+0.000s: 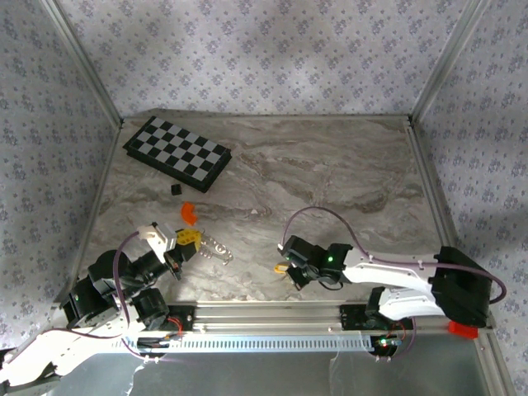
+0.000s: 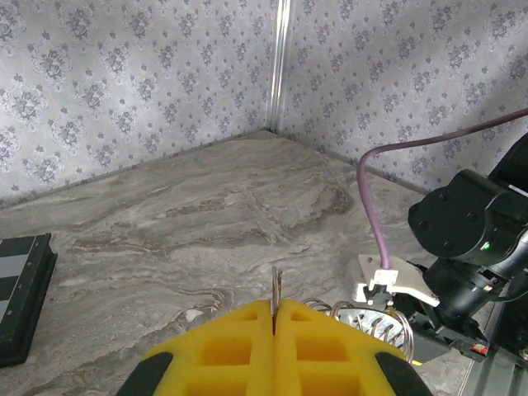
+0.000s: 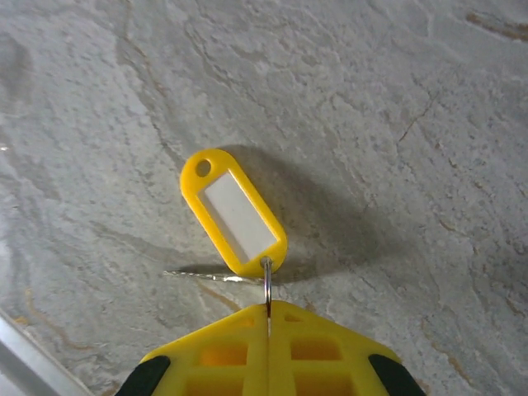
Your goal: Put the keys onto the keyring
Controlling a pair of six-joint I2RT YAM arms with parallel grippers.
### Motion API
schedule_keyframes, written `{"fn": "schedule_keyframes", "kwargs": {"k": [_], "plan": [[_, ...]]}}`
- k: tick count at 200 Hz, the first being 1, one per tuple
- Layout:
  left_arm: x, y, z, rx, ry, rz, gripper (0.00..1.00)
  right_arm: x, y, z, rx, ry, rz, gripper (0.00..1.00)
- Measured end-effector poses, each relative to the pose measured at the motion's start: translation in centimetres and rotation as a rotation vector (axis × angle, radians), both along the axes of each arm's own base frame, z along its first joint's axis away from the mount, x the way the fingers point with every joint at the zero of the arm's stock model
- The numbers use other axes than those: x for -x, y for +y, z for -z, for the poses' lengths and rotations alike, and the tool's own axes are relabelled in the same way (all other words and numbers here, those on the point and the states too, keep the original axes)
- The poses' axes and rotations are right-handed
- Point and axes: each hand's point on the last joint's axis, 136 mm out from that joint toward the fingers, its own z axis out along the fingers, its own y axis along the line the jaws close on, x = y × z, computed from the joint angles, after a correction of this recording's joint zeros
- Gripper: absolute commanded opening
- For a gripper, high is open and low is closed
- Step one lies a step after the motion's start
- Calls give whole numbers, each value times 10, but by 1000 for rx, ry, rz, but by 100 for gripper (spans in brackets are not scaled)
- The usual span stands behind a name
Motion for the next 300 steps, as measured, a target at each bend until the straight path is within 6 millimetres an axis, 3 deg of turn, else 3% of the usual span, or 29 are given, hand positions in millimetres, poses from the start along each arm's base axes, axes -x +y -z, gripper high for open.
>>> {"fn": "schedule_keyframes", "kwargs": {"k": [149,172,260,300], "plan": [[0,0,0,-1,0,0,0,2,13,5,261,53,-41,1],[0,0,0,-1,0,0,0,4,15,5,248,65,-45,7],[0,0,0,-1,1,0,0,5,19,-11,77,72,12,49],[0,0,0,-1,1,0,0,6,8,-13,-51,94,77,56]]}}
